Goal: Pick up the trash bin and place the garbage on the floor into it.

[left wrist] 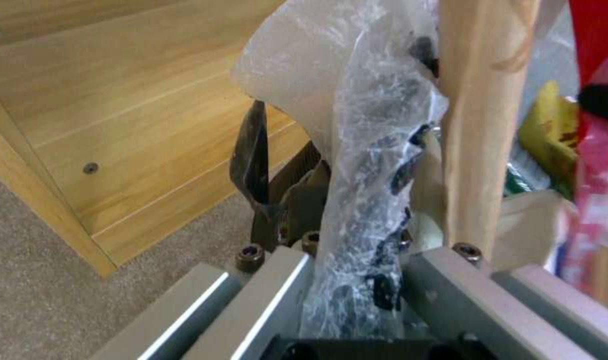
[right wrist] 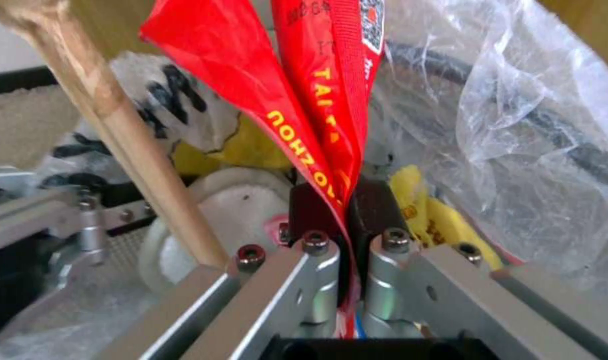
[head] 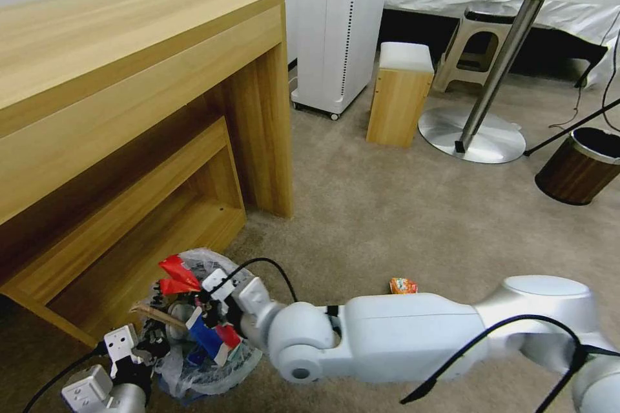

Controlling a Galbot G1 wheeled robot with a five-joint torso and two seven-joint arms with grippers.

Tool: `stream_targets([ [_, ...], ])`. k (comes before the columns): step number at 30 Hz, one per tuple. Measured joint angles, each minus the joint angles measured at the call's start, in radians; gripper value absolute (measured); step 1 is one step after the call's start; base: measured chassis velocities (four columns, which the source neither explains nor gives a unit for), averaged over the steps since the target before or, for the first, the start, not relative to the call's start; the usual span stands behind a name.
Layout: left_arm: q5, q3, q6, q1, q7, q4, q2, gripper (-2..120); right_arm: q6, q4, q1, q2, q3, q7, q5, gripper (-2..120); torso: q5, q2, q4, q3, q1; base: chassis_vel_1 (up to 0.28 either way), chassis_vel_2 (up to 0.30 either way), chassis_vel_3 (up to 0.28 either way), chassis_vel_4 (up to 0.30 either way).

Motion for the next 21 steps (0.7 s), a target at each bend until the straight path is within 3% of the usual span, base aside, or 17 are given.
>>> stream_targets([
  [13,-0.002,0.003,-0.001,-0.006,0.0,0.005,0.004,0,0.013,-0.035,-0.034,-0.014,-0.009,0.004,-0.045,0,0.0001,0.0,-0.0001,0.0,0.0,0.0,0.0,0.0,0.0],
  [21,-0.005,0.003,-0.002,-0.011,0.002,0.01,0.009,0,0.025,0.01,-0.03,-0.038,0.01,-0.009,-0.039,28,0.0003,0.0,0.0,0.0,0.0,0.0,0.0,0.0,0.0],
])
